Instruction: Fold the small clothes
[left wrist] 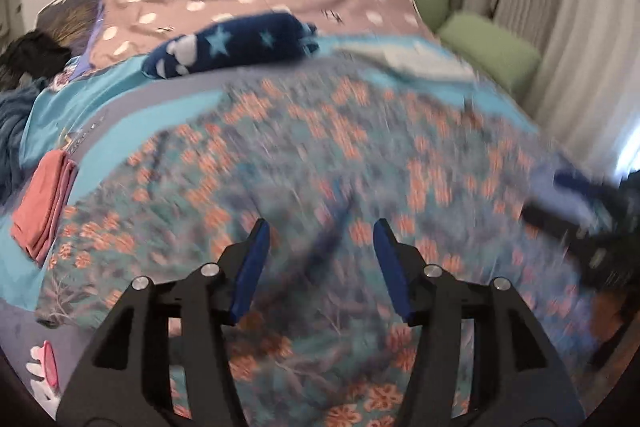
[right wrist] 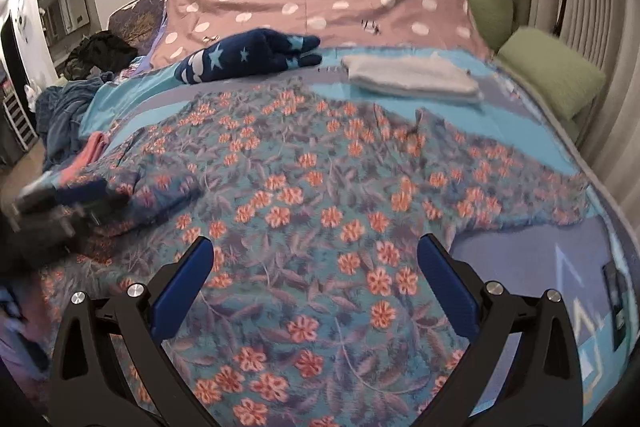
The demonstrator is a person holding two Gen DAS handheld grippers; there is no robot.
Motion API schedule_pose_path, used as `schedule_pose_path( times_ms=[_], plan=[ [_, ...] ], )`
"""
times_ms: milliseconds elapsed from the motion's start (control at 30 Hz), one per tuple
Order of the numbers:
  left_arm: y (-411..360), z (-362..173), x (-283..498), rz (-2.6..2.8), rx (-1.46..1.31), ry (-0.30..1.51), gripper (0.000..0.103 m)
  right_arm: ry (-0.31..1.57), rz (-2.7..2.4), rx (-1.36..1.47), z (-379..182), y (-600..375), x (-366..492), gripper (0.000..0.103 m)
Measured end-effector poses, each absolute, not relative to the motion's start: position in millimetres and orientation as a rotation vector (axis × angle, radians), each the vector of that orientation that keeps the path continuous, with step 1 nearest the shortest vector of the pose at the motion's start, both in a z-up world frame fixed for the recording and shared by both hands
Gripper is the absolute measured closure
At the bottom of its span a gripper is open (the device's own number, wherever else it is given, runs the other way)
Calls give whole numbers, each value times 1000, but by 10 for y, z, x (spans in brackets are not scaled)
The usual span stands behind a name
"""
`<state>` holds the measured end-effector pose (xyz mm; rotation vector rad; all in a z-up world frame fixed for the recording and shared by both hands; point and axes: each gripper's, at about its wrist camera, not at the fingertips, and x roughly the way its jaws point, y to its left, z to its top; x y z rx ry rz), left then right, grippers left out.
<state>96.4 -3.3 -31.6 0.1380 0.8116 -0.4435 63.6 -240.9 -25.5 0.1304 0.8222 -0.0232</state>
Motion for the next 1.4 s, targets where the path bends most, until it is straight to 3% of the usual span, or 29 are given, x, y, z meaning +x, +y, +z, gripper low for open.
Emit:
schedule_pose_path(
  times_ms=[167, 300, 567, 800, 833, 867, 900, 933, 1000, 1133, 1267, 1367, 1400],
  plan=[
    [306, -235, 773, -327, 177, 754, 26, 889, 105, 264, -326, -2531, 723, 3],
    [800, -184, 692, -103, 193, 715, 19, 955, 267, 375, -334, -2462, 957, 11],
    [1850, -496, 671, 190, 58, 816, 15, 1109, 470, 404, -448, -1899, 1507, 11],
    [2051, -738, 944, 181, -42, 890, 15, 1152, 488, 405, -639, -1417, 1976, 12],
    [2048, -742, 976, 172, -58, 890, 15, 1154, 481, 384, -646, -1360, 2020, 18],
    [2024, -729, 1005, 160, -74, 887, 15, 1154, 474, 358, -652, -1327, 2051, 45],
    [2008, -709, 1017, 148, -87, 879, 15, 1155, 475, 299, -608, -1239, 2066, 89],
    [1985, -670, 1025, 125, -100, 864, 15, 1164, 501, 276, -587, -1201, 2079, 96],
    [1933, -618, 1037, 90, -112, 838, 14, 1114, 535, 313, -420, -1251, 2026, 96],
    [1796, -583, 1116, 75, -79, 819, 12, 833, 426, 268, 307, -1647, 1702, 96],
    [1648, -628, 1180, 61, -42, 825, 12, 797, 220, 254, 454, -2176, 1518, 90],
    [1533, -681, 1188, 56, 11, 836, 12, 931, 101, 280, 90, -2552, 1449, 46],
    [1511, -699, 1195, 61, 28, 843, 12, 959, 78, 300, -1, -2644, 1419, 46]
  ],
)
